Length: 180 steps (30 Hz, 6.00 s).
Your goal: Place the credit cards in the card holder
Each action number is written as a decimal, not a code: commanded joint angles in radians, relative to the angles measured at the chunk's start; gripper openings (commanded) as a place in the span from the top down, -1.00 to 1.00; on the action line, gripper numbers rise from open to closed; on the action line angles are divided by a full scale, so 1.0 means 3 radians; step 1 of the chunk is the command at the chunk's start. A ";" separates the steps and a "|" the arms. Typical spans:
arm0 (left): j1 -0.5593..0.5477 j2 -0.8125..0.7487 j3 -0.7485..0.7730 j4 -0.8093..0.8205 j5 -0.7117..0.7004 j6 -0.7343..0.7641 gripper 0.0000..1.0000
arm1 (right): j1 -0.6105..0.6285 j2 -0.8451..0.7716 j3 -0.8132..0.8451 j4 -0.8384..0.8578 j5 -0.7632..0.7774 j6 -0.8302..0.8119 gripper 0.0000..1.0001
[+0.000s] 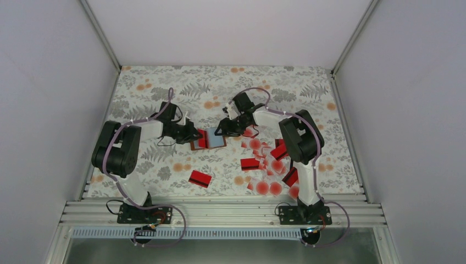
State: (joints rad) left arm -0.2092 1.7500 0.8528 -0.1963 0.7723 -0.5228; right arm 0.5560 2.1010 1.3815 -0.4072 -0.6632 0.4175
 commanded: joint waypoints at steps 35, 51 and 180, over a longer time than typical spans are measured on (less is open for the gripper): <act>0.0012 0.0171 0.0389 -0.0488 0.0053 0.0152 0.95 | -0.0049 0.0133 -0.0105 -0.0018 0.0092 -0.0042 0.03; 0.0006 0.0400 0.0484 -0.0555 0.0126 0.0205 0.95 | -0.0051 0.0168 -0.0062 -0.0049 0.0075 -0.0042 0.03; -0.0593 0.0100 0.0711 -0.0862 -0.0959 0.0091 -0.02 | -0.0046 -0.0036 -0.0555 0.0258 0.0012 0.0321 0.13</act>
State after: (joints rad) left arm -0.3786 1.8133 1.0222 -0.3336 0.5652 -0.5369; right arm 0.5323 2.0689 1.2602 -0.2481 -0.7151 0.5014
